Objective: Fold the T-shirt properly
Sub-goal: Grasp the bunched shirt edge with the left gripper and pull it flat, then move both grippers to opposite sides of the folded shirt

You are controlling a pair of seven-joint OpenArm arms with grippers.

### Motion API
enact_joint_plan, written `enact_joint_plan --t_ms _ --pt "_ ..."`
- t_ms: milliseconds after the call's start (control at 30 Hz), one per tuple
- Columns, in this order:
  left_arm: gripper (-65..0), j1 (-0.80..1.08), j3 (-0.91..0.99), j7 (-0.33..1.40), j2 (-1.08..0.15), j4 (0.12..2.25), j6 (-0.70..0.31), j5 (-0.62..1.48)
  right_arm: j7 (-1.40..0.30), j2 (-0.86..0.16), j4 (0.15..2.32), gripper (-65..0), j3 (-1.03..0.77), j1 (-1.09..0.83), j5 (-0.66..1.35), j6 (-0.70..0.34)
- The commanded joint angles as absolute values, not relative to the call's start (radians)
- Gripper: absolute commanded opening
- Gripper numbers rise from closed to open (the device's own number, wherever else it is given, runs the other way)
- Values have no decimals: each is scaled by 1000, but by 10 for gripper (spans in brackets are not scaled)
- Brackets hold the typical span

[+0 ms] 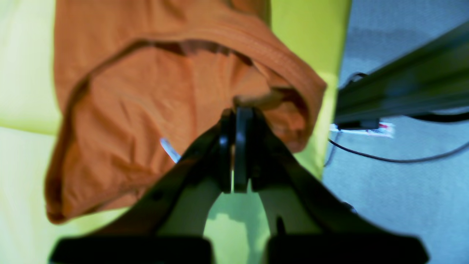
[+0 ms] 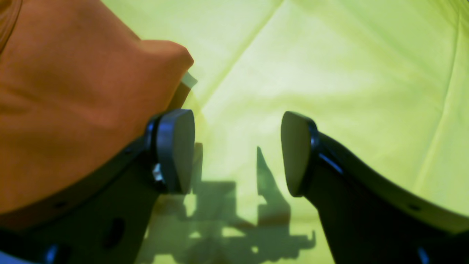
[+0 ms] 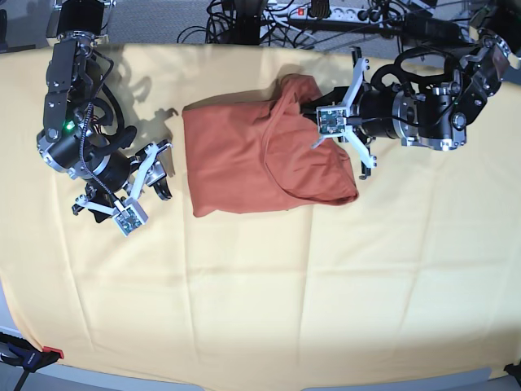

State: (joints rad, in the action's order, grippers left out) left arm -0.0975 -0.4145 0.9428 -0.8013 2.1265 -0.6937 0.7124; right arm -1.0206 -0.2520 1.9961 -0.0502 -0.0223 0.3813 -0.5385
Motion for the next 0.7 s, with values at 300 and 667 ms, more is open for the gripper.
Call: enact_joint_plan --t_ms 300,667 --pt "-647 -111 -404 943 -889 2140 -698 746 -998 -261 2013 -260 -55 -6 389 -535" --pt "-328 -111 -377 927 -878 2140 -662 810 -997 -261 2013 -273 -55 -5 665 -698"
